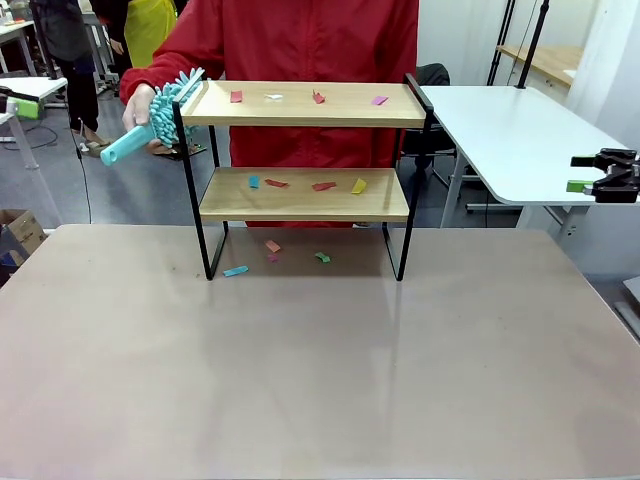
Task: Clean the shelf.
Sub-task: Pick up the Duster handed by the human.
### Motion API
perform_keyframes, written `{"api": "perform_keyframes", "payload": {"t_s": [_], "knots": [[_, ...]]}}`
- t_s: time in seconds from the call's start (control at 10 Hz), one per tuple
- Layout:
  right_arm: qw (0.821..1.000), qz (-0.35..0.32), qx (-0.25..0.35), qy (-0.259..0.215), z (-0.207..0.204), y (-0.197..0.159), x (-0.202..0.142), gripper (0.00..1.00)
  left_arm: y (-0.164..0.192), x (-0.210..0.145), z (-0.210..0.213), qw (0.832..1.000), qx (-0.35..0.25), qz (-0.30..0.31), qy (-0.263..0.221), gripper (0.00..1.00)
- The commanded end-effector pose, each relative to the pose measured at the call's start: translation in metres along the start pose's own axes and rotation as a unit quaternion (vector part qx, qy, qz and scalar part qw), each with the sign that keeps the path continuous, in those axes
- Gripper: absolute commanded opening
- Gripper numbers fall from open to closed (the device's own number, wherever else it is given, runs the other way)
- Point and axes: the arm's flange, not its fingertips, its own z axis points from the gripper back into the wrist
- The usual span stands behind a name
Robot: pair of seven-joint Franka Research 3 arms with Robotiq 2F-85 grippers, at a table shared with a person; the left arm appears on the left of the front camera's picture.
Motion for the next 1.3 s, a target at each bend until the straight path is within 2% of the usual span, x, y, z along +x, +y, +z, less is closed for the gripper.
{"api": "perform_keyframes", "payload": {"t_s": [0.0, 0.1, 0.4, 0.7, 0.8, 0.9, 1.2], "knots": [[1.000, -0.006, 0.000, 0.006, -0.002, 0.000, 0.007, 1.00, -0.041, 0.033, 0.001, 0.996, 0.027, 0.046, 0.072, 1.00], [1.000, -0.006, 0.000, 0.006, -0.002, 0.000, 0.007, 1.00, -0.060, 0.052, 0.003, 0.991, 0.047, 0.051, 0.115, 1.00], [1.000, -0.006, 0.000, 0.006, -0.002, 0.000, 0.007, 1.00, -0.115, 0.097, -0.001, 0.968, 0.150, 0.095, 0.175, 1.00], [1.000, -0.006, 0.000, 0.006, -0.002, 0.000, 0.007, 1.00, -0.144, 0.118, -0.006, 0.946, 0.214, 0.125, 0.208, 1.00], [1.000, -0.006, 0.000, 0.006, -0.002, 0.000, 0.007, 1.00, -0.143, 0.117, -0.008, 0.947, 0.219, 0.117, 0.205, 1.00], [1.000, -0.006, 0.000, 0.006, -0.002, 0.000, 0.007, 1.00, -0.140, 0.122, -0.002, 0.956, 0.196, 0.104, 0.193, 1.00], [1.000, -0.006, 0.000, 0.006, -0.002, 0.000, 0.007, 1.00, -0.142, 0.122, -0.006, 0.953, 0.200, 0.110, 0.198, 1.00]]}}
